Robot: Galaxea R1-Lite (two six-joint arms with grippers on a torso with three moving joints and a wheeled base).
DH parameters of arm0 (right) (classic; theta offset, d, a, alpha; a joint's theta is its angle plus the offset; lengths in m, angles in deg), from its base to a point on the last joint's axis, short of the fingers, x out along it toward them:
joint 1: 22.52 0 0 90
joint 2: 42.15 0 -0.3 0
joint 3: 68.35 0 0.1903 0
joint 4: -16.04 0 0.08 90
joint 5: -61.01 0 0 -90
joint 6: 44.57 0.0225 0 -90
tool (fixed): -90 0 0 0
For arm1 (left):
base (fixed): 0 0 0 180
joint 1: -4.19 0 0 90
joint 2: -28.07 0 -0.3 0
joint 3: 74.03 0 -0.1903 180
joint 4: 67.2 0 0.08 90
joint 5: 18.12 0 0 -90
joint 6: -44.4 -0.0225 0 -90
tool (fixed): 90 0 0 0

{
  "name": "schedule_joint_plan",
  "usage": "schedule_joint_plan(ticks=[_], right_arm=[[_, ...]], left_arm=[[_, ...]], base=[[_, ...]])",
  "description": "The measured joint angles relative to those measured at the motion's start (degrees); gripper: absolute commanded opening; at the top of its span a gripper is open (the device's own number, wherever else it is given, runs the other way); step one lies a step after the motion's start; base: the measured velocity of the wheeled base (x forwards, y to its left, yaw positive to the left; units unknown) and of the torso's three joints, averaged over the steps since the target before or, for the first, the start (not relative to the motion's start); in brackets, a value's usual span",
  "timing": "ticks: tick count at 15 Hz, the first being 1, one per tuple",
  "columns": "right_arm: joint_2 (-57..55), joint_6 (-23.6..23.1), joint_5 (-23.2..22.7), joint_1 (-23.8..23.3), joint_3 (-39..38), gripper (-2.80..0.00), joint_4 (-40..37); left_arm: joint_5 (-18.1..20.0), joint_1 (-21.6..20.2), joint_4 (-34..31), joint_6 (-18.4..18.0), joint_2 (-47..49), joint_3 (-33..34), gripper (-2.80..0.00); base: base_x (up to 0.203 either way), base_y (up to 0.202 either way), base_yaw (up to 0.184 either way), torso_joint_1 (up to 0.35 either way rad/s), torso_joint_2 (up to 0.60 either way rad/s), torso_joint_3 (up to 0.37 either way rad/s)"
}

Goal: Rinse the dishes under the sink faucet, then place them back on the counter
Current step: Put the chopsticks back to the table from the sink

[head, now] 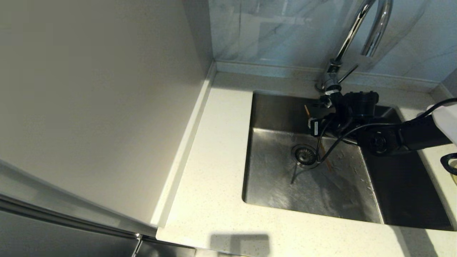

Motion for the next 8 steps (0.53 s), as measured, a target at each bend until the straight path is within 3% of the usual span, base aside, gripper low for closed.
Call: schedule_joint_plan(ticks=[8], right_arm=[[-2.74,-2.34,-0.46,-5.76,3.33,-2.8,-0.3]], left_arm=[[0.0,0.0,0.0,0.02,0.0,0.0,-2.8]], base=[[0.0,0.0,0.0,0.0,0.0,0.0]])
